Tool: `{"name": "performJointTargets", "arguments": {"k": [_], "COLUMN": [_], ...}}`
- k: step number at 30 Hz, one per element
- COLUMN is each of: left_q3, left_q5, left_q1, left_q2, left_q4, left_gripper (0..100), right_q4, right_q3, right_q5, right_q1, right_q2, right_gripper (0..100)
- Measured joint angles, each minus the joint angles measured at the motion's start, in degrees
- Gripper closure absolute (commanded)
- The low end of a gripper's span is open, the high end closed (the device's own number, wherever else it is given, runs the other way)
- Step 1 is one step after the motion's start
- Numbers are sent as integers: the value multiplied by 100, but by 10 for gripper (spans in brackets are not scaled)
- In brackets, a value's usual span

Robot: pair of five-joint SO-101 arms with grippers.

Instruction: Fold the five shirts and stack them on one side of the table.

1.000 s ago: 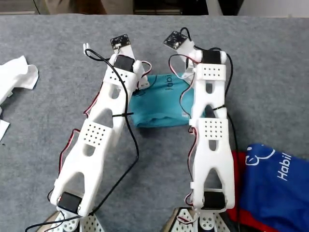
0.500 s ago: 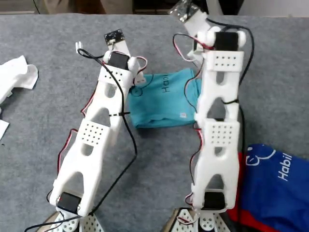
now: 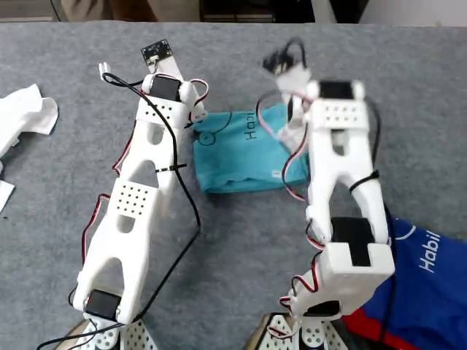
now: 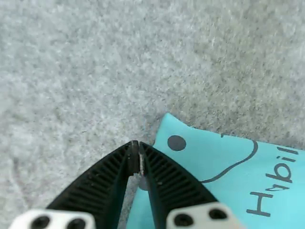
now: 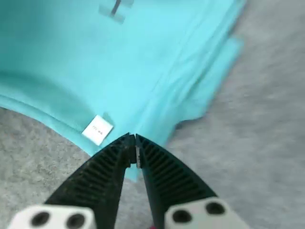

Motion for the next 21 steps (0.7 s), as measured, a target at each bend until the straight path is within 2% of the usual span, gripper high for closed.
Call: {"name": "performJointTargets", "arguments": {"k": [5, 8, 11, 21], "left_q3": [0, 35, 44, 44], "left_q5": [0, -273, -545, -642], "left_q1": [53, 229, 299, 299], "left_q2": [149, 325, 360, 378], "left_q4": [-114, -369, -519, -554], "left_gripper": [981, 981, 981, 980], "right_q4": [-905, -1222, -1301, -1099], "right_q3": [1222, 1574, 1723, 1257], "right_q5": [-35, -18, 88, 88], "right_q1": [149, 422, 571, 422], "right_q2": [-9, -9, -79, -580], "right_gripper": [995, 995, 995, 994]}}
